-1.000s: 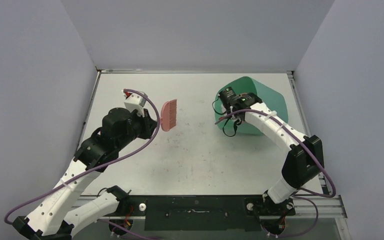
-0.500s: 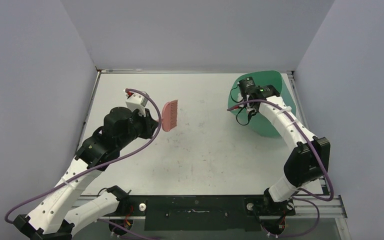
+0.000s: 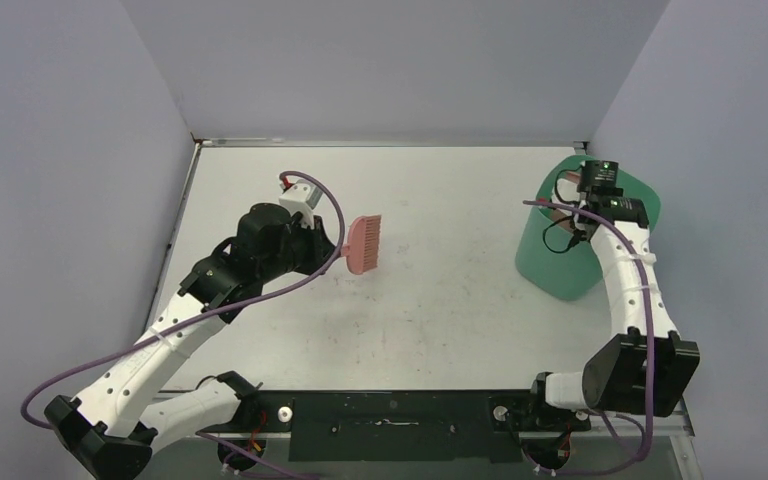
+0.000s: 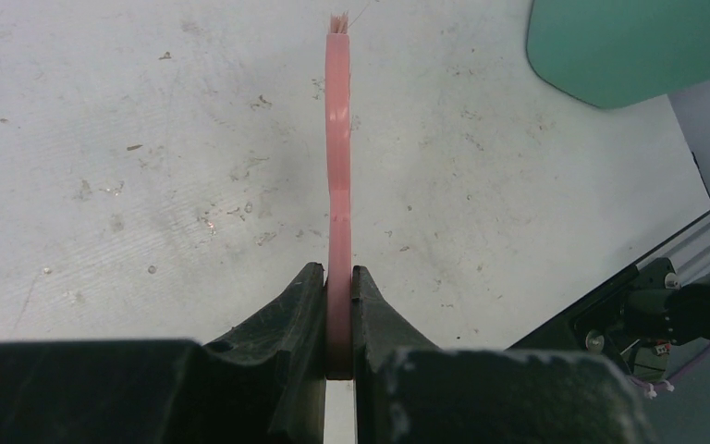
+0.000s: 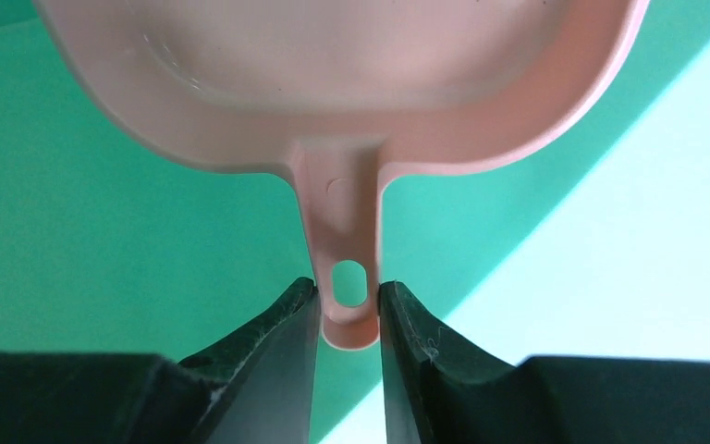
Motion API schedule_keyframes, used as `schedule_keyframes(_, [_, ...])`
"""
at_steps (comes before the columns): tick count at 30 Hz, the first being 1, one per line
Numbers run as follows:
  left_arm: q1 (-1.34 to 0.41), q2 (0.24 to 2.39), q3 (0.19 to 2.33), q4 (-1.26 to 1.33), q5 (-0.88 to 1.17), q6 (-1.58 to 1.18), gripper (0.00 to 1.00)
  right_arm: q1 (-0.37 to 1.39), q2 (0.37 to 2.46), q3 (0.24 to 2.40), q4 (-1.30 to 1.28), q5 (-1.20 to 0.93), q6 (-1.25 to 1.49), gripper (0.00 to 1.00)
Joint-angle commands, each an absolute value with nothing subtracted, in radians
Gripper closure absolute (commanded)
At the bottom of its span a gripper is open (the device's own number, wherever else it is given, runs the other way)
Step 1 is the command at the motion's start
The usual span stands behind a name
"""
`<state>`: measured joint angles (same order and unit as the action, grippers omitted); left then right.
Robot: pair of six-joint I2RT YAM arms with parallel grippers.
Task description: Sweep away the paper scraps from the table
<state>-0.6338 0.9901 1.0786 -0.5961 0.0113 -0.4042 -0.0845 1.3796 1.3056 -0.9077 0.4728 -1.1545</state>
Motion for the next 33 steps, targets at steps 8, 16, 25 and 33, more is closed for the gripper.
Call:
schedule_keyframes(8, [-0.666,1.000,1.122,-0.534,0.039,-0.438,1.00,-0.124,1.442,1.216,-1.062,0.377,-1.271,0.95])
schedule_keyframes(16, [-0.667,0.991,1.121,-0.556,0.024,-0.432,1.00,0.005,1.476,1.406,-1.193,0.014,-1.150,0.95])
schedule_keyframes(25, [-0.667,0.989,1.108,-0.560,0.015,-0.431,1.00,0.057,1.517,1.606,-1.277,-0.282,-1.097,0.95])
schedule_keyframes(33, [-0.669,0.964,1.132,-0.616,0.007,-0.433,1.00,0.239,1.617,1.650,-1.280,-0.338,-0.970,0.95])
